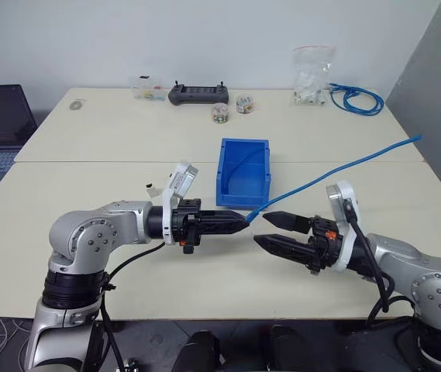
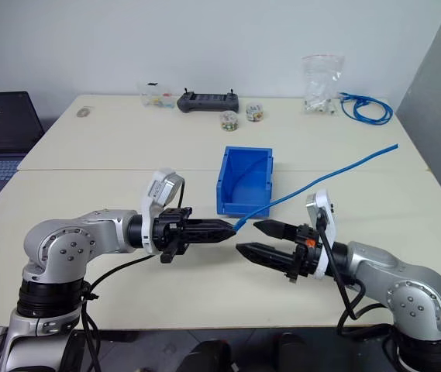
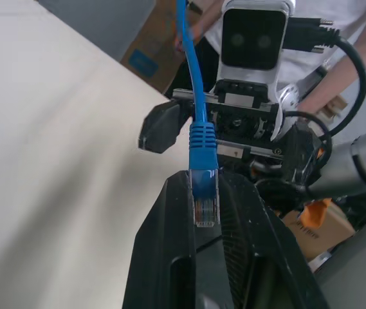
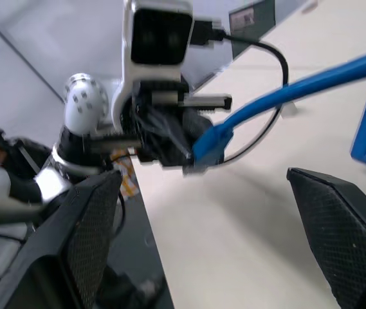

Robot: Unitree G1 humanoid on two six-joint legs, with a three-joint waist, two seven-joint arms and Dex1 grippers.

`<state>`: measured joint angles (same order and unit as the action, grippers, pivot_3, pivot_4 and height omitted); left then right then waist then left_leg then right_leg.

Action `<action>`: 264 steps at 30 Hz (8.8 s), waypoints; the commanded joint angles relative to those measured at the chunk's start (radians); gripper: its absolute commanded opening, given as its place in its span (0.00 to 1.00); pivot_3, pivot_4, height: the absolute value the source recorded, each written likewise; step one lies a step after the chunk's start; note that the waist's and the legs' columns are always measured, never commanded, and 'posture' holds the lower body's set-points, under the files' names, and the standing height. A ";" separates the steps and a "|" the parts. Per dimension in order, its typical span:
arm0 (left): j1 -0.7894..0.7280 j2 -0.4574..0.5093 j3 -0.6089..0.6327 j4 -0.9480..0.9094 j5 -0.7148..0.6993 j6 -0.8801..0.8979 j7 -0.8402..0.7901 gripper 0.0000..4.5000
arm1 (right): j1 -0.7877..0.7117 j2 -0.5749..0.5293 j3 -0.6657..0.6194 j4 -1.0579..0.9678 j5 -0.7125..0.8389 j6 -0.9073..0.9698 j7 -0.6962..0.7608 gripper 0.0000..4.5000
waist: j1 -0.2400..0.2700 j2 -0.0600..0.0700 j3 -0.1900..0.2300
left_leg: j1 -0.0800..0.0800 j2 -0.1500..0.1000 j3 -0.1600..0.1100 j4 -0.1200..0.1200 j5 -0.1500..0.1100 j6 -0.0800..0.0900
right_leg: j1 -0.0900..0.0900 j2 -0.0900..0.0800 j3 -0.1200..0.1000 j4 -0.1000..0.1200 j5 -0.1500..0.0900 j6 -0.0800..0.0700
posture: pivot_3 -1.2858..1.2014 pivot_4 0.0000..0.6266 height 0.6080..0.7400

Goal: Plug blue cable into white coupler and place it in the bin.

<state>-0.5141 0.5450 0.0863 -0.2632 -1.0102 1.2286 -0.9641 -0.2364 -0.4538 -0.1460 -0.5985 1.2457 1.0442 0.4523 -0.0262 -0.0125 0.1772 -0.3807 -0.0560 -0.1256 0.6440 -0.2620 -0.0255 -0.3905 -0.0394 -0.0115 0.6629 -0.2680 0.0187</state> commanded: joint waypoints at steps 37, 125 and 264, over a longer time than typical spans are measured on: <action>0.010 0.036 0.005 -0.047 -0.144 -0.023 0.084 0.06 | -0.089 -0.010 0.103 0.034 0.153 -0.037 -0.058 0.03 | 0.000 0.000 0.000 | 0.000 0.000 0.001 -0.001 0.000 0.000 | -0.001 0.000 0.001 0.000 0.000 0.000 | 0.52 0.24 1.00; -0.010 -0.367 0.124 0.457 0.923 -0.605 1.206 0.74 | -0.127 0.013 0.177 0.210 -0.388 -0.227 0.135 0.01 | 0.023 -0.003 0.004 | -0.003 -0.001 0.003 0.000 0.003 -0.005 | -0.004 -0.001 0.002 0.001 0.004 -0.001 | 0.52 0.24 1.00; 0.046 0.051 -0.505 0.411 1.017 -1.064 -0.236 0.17 | -0.251 0.029 0.656 0.635 -1.087 -0.443 0.627 0.00 | -0.001 0.011 -0.035 | 0.018 -0.002 0.002 -0.005 0.000 0.000 | 0.015 0.000 0.002 -0.002 0.000 0.002 | 0.52 0.24 1.00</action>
<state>-0.4761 0.6006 -0.4037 0.1398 -0.0208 0.1684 -1.2102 -0.5509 -0.4005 0.4496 -0.0151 0.1826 0.5191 1.0728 -0.0272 -0.0011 0.1418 -0.3624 -0.0576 -0.1241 0.6391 -0.2623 -0.0250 -0.3753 -0.0396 -0.0098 0.6609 -0.2684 0.0210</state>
